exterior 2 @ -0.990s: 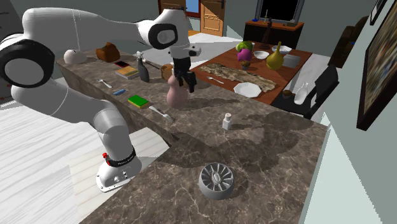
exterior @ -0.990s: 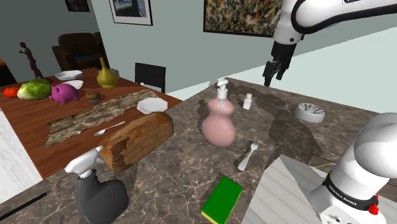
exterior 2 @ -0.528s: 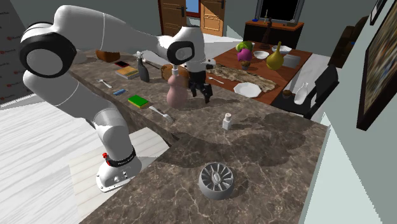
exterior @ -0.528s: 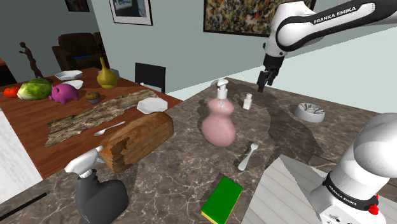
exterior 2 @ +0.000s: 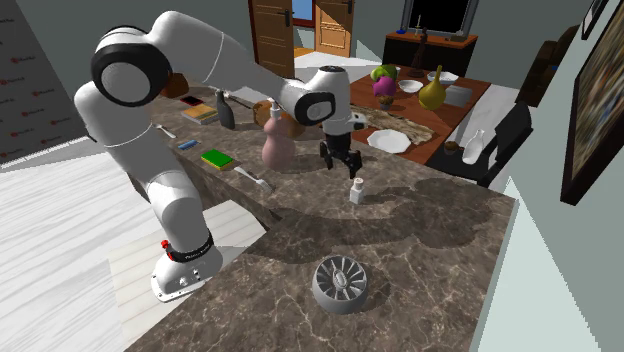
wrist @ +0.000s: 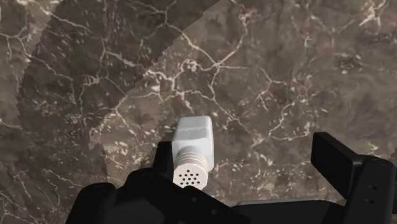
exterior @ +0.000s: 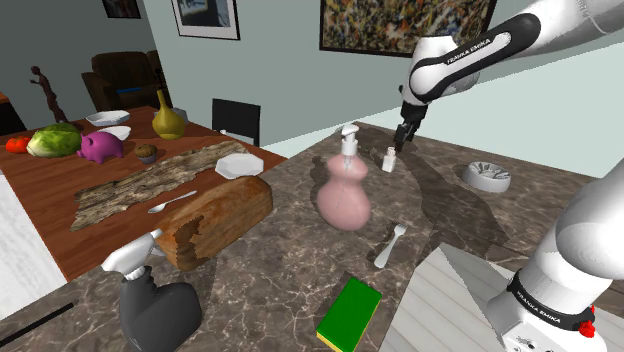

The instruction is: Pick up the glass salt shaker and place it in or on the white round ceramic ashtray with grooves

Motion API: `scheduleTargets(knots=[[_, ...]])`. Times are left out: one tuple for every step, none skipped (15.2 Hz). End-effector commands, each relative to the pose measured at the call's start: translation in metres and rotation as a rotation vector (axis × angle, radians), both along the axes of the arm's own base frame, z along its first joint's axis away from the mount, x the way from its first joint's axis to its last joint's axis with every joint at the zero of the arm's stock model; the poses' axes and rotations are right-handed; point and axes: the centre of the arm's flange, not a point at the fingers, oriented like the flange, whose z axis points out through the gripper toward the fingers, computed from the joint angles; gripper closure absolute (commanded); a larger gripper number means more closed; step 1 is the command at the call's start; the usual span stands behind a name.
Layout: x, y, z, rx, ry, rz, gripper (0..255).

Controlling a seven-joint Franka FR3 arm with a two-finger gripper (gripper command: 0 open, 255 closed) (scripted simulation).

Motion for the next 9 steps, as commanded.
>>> scheduleTargets(knots=[[0.015,-0.013,-0.017,-0.004,-0.003,0.027,0],[0.024,-0.019,-0.025,-0.005,-0.004,0.040,0],[0.032,-0.025,-0.033,-0.007,-0.005,0.052,0],[0.038,-0.029,-0.038,-0.008,-0.005,0.061,0],[0.039,-0.029,-0.044,-0.008,-0.005,0.061,0],[0.039,-0.030,-0.049,-0.008,-0.005,0.061,0],[0.040,-0.030,-0.054,-0.008,-0.005,0.061,0],[0.041,-0.031,-0.059,-0.008,-0.005,0.061,0],[0.041,-0.031,-0.065,-0.008,-0.005,0.061,0]])
